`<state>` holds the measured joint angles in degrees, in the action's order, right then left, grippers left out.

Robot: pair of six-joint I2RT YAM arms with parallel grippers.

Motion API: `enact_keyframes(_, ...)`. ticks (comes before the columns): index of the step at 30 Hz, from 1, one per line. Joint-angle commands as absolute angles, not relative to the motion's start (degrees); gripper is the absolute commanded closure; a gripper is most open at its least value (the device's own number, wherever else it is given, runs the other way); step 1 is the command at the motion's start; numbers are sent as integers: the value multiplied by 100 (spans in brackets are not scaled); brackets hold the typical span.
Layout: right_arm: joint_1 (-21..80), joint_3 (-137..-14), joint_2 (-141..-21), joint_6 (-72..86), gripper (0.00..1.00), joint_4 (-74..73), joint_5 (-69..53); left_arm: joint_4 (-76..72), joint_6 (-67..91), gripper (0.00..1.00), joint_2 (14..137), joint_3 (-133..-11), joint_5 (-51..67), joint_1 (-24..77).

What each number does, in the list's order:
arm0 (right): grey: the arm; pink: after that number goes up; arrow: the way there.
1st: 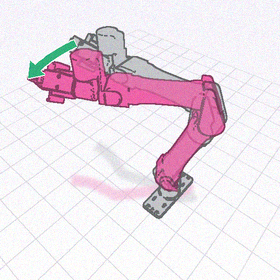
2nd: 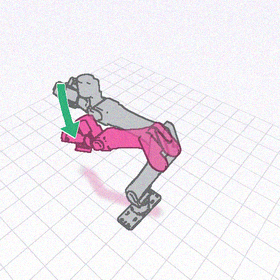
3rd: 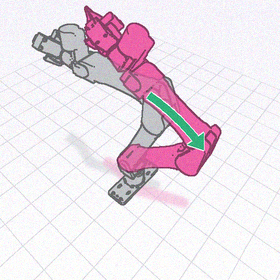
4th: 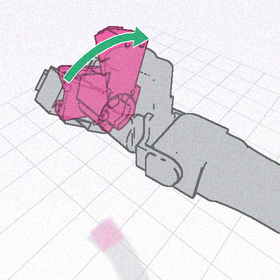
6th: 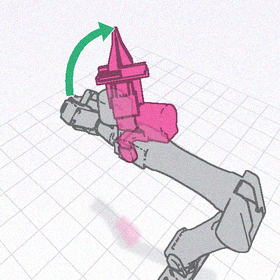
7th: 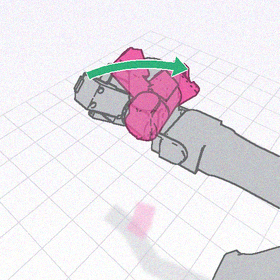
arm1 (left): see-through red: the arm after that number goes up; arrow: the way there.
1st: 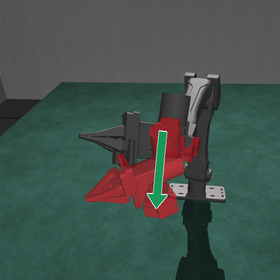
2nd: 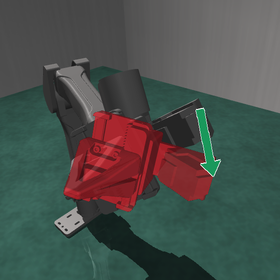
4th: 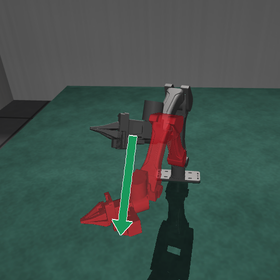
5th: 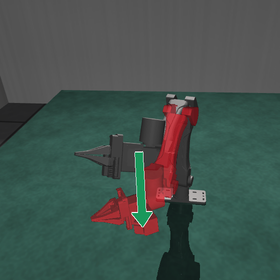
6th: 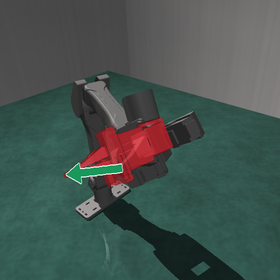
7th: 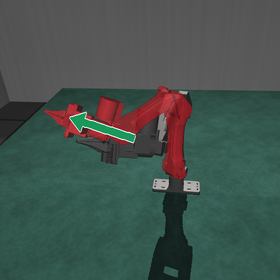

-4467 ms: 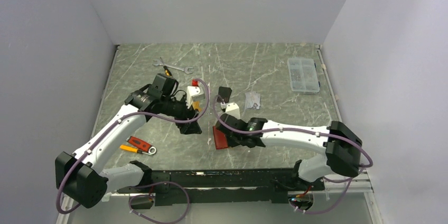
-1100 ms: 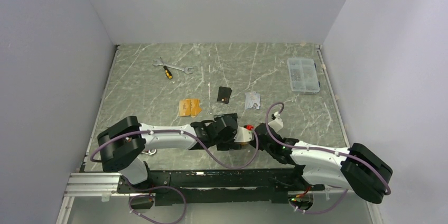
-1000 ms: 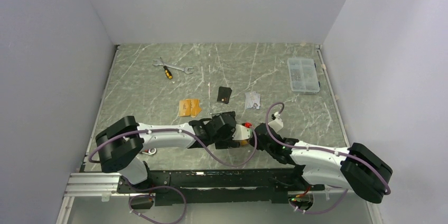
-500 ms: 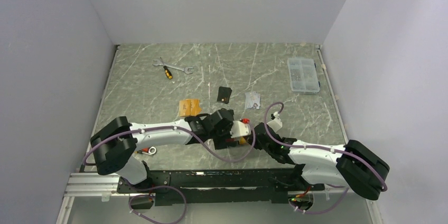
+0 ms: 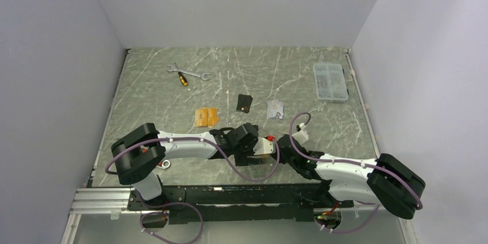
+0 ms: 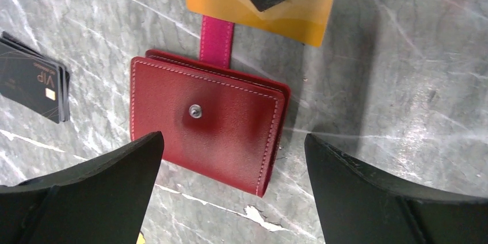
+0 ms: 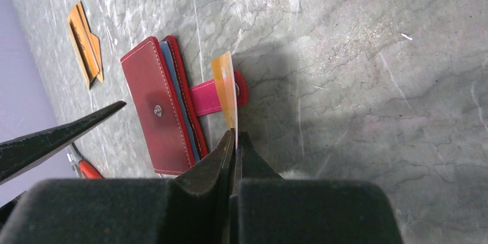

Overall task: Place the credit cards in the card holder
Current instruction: Open the card holder at the center of the board.

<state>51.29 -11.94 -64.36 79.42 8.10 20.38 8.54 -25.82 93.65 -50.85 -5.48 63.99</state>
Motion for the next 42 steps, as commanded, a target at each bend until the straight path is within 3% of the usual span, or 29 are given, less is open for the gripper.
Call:
enact_keyframes(1, 5127, -852, -6478, 7787, 100, -478, 1986, 645, -2578, 0, 9366, -5257, -771, 6280)
enact_keyframes(31, 5129, -809, -6864, 7716, 100, -182, 1883, 1193, -1277, 12, 8619, -5282, 668, 4512)
enact_keyframes(42, 5130, -794, -6911, 7725, 100, -169, 1872, 1561, -825, 13, 9320, -5990, 1031, 4117)
